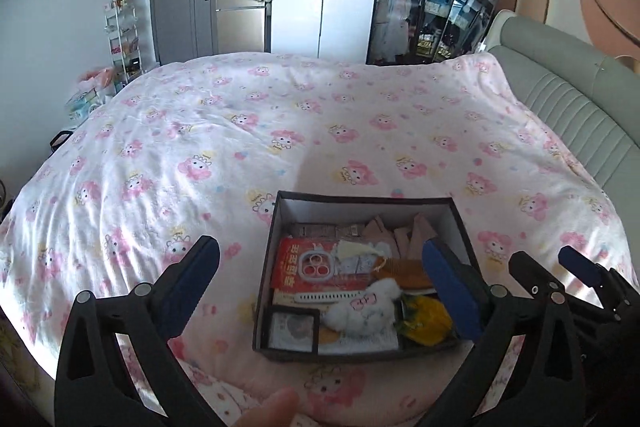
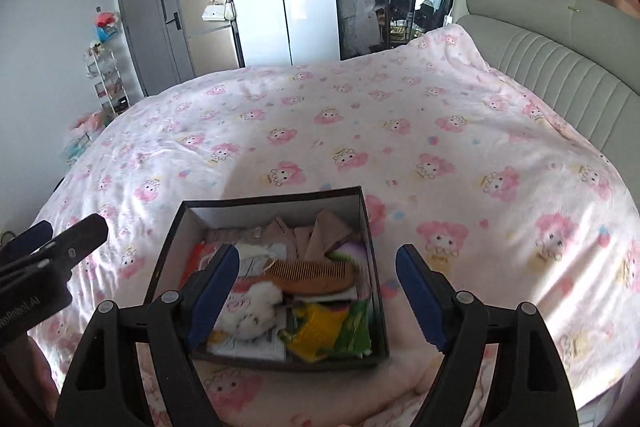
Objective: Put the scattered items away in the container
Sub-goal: 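Open both grippers and raise them away from the black box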
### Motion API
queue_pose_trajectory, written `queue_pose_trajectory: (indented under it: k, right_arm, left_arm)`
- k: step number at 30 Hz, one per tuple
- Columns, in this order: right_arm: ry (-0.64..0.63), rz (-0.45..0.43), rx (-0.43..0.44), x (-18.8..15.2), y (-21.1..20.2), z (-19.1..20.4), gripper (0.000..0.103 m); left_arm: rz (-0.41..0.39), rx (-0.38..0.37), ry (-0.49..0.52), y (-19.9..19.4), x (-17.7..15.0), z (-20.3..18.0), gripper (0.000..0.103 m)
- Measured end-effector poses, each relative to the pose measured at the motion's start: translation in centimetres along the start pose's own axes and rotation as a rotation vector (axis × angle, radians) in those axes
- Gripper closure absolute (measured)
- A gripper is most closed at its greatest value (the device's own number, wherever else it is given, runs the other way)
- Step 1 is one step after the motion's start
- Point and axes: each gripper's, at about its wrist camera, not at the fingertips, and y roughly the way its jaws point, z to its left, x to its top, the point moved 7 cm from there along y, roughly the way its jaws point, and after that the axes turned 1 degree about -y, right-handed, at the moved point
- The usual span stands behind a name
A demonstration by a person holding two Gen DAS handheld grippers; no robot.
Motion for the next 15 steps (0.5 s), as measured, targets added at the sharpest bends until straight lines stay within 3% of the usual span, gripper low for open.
queue_pose_trajectory:
  k: [3, 7, 11, 15]
  right_arm:
    - [0.034, -0.026, -0.003, -2.1, -1.8, 0.0, 0.024]
    - [0.023, -0.026, -0.051, -4.8, -3.2, -0.2, 0.024]
    - [0.029, 0.002, -0.051, -6.2, -3.4, -0.5, 0.024]
    - [0.019, 0.004, -0.041, -6.5, -3.8, -0.2, 0.024]
  left_arm:
    - [0.010, 0.042, -0.002, -1.4, -2.8, 0.5, 0.001]
    - [0.051, 0.037, 0.060, -1.7, -6.1, 0.5, 0.001]
    - [0.065, -0.004, 0.043, -2.5, -7.3, 0.3, 0.001]
    - [0.049, 0.017, 0.048, -3.3, -7.4, 0.2, 0.001]
